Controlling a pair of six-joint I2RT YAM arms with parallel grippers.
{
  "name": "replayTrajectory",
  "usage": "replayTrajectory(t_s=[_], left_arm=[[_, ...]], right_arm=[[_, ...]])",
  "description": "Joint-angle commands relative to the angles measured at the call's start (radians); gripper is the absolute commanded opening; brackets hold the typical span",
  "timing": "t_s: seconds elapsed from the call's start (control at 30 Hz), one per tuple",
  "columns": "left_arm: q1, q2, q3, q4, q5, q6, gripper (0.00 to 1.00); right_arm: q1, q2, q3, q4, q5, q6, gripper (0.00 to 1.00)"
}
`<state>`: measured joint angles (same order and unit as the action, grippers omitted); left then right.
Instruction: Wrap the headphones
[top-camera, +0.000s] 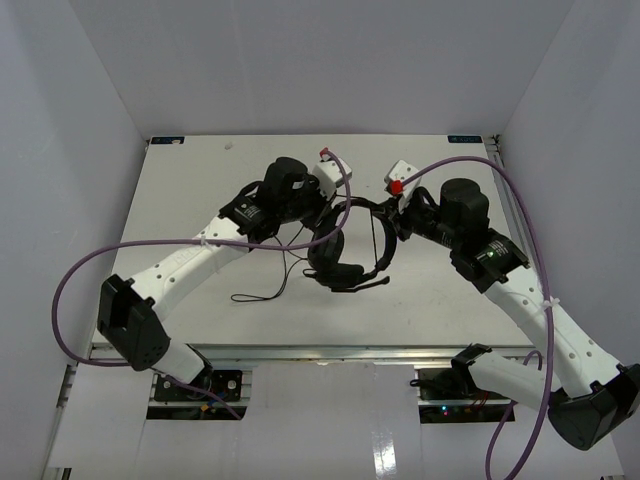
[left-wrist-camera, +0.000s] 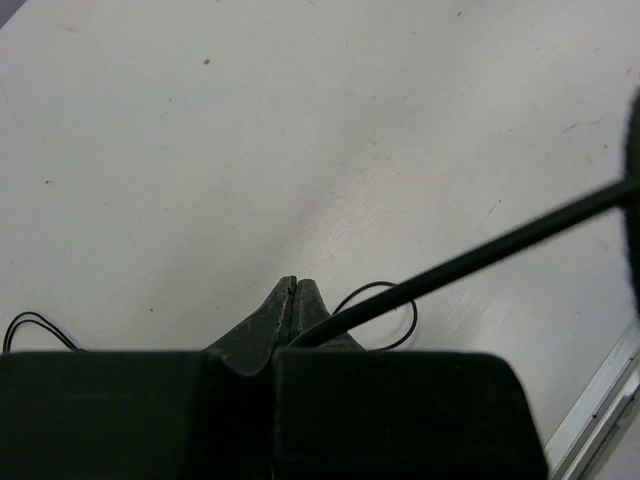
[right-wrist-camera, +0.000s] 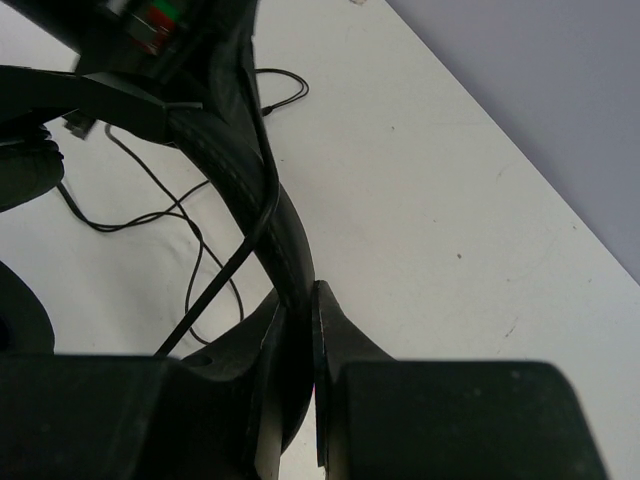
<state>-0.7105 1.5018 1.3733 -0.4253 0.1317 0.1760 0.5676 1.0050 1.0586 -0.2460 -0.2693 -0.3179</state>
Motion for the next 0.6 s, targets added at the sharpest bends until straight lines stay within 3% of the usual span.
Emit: replayTrajectory(t_s=[0.0,0.57], left_arm=[[0.042,-0.137,-0.071,0.117,0.017,-0.060,0.06],[0.112,-0.268,-0.185,0.271,0.098,-0.146,0.05]], right_arm=[[-0.031,-0.027,0.079,0.029,0.001,0.048,0.08],[-0.092,-0.014,0.078,0.050,0.021,0.083,0.08]])
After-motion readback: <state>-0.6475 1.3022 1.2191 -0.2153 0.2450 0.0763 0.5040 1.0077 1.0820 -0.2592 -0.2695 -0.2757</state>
